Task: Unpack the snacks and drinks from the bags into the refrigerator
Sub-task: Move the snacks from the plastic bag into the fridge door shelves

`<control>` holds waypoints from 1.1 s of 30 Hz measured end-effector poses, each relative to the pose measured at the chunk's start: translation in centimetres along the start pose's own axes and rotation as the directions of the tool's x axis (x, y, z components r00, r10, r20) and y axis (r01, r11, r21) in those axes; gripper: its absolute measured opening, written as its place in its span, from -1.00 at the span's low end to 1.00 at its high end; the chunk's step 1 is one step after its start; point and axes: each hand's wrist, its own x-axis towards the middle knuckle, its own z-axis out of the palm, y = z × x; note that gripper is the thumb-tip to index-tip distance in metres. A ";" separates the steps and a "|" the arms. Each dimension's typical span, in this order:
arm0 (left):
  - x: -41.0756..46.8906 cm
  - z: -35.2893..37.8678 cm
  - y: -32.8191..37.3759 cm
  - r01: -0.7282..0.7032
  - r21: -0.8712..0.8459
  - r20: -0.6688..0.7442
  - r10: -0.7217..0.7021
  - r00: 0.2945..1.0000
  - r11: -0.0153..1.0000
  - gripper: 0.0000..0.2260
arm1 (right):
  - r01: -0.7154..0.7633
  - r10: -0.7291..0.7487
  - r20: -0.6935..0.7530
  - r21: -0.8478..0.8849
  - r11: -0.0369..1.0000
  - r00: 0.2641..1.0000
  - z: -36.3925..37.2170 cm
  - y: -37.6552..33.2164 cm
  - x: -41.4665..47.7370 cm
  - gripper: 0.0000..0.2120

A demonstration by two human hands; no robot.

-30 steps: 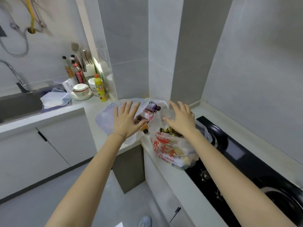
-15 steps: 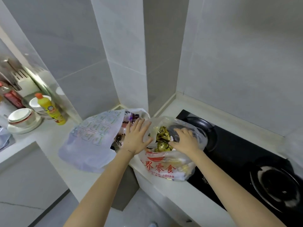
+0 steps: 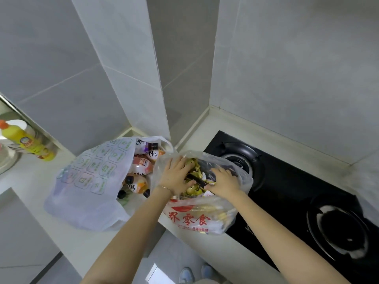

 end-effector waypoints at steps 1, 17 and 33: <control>0.3 0.4 -0.3 0.023 0.017 0.011 -0.023 1.000 1.000 -0.40 | 0.003 -0.003 0.010 -0.002 1.000 1.000 0.1 -0.1 0.2 -0.26; 1.5 3.8 -0.3 -0.005 0.026 0.173 0.000 0.985 1.000 -0.55 | -0.020 0.009 0.121 0.092 0.996 0.993 2.6 -0.5 1.9 -0.63; 1.7 5.0 0.5 0.124 -0.165 0.124 -0.104 0.987 0.978 -0.73 | -0.016 0.030 -0.052 0.266 0.964 0.998 2.9 0.2 1.0 -0.76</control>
